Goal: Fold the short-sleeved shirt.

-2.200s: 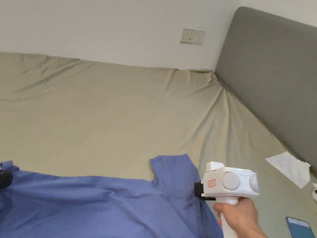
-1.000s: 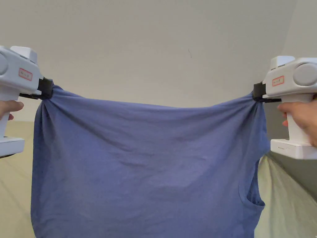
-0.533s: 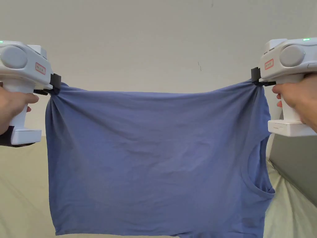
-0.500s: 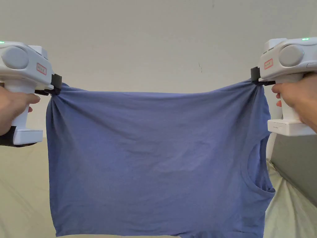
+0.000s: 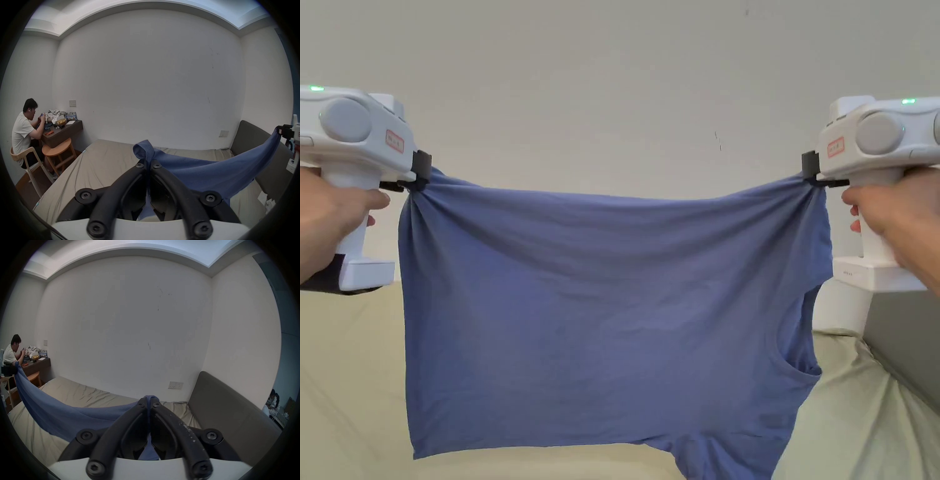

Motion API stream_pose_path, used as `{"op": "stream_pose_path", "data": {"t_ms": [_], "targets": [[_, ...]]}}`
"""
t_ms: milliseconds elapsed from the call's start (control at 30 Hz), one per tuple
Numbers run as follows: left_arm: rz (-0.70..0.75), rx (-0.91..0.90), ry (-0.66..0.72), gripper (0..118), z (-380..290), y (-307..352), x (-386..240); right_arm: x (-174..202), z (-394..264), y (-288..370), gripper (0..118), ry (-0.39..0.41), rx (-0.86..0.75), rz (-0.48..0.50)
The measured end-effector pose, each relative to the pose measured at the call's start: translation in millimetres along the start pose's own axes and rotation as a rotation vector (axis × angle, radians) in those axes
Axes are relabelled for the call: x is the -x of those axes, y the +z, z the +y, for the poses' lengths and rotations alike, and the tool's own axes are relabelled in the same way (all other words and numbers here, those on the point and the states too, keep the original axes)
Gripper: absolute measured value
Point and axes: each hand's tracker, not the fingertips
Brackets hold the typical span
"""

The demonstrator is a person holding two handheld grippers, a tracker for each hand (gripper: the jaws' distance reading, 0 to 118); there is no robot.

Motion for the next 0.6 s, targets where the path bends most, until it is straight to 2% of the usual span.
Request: {"op": "stream_pose_path", "data": {"t_ms": [233, 400, 500, 600], "targets": [[-0.047, 0.055, 0.003, 2, -80, 25, 10, 5, -81, 32, 2, -0.064, 0.073, 0.045], [-0.096, 0.135, -0.011, 2, -162, 53, 14, 16, -163, 73, 2, -0.004, 0.155, 0.106], [-0.131, 0.185, 0.009, 2, -210, 73, 18, 19, -213, 102, 2, -0.049, 0.202, 0.161], [-0.140, 0.213, -0.017, 2, -259, 101, 17, 21, -268, 128, 2, -0.040, 0.238, 0.179]]}}
